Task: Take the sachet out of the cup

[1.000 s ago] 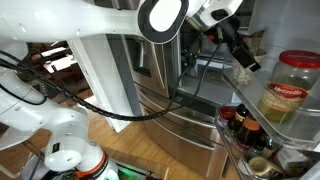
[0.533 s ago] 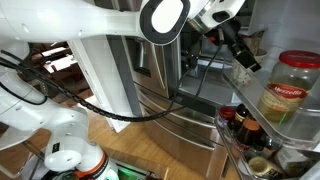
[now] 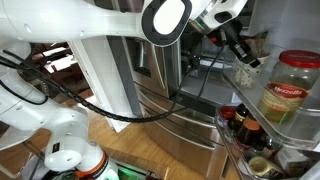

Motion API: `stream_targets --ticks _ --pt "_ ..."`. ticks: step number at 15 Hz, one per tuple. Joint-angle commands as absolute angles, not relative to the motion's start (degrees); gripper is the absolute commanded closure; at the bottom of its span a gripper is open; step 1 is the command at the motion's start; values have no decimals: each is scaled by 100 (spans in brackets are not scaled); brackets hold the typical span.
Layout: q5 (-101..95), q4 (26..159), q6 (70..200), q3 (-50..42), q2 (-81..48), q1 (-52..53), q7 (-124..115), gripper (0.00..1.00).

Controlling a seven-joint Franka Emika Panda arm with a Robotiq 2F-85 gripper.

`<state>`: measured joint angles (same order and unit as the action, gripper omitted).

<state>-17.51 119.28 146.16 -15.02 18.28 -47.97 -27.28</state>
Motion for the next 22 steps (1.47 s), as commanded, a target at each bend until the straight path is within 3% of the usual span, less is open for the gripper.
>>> stream_targets --ticks 1,22 --pt "-1737 11970 14783 -1581 1806 -4764 -2486 100" --pt "-1384 12250 15335 -1799 2892 -3698 -180 99"
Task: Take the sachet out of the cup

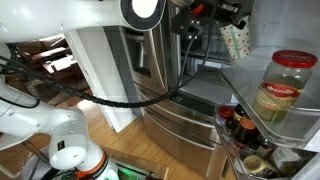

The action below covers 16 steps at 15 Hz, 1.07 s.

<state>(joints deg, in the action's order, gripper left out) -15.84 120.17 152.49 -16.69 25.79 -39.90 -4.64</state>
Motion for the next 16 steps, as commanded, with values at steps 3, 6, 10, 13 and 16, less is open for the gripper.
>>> stream_targets --ticks 3,6,10,13,16 --pt "-1317 12283 15317 -1819 3055 -3474 -71 99" --pt "-1309 12402 15317 -1780 3231 -3274 -36 99" --pt "-1274 12576 15211 -1756 3462 -2957 -26 99" --pt "-1114 12697 15094 -1769 3423 -2751 -196 99" --pt "-738 12886 14741 -1843 3345 -2515 -227 99"
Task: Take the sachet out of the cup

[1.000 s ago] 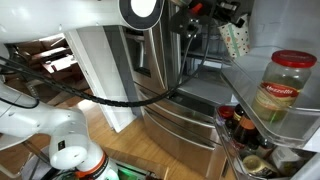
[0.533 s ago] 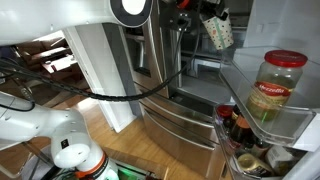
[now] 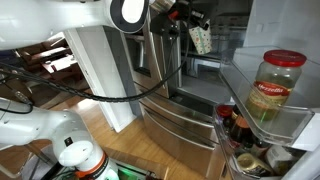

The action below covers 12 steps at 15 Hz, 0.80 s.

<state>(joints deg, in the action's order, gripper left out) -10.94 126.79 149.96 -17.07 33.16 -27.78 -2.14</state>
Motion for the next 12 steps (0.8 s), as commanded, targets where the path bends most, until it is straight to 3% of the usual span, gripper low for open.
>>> stream_targets --ticks 1,12 --pt "-634 12958 14722 -1853 3308 -2441 -212 99" --pt "-650 13042 14779 -1795 3213 -2485 -199 96"
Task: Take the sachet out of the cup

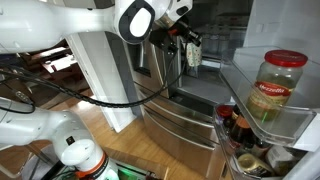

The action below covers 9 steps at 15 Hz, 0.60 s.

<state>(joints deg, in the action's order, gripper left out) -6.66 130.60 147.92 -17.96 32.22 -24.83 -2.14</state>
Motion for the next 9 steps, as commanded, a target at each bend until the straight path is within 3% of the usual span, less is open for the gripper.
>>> stream_targets --ticks 1,9 --pt "-650 13042 14779 -1795 3213 -2485 -199 96" --pt "-770 13262 15927 -1775 1843 -2445 -233 99"
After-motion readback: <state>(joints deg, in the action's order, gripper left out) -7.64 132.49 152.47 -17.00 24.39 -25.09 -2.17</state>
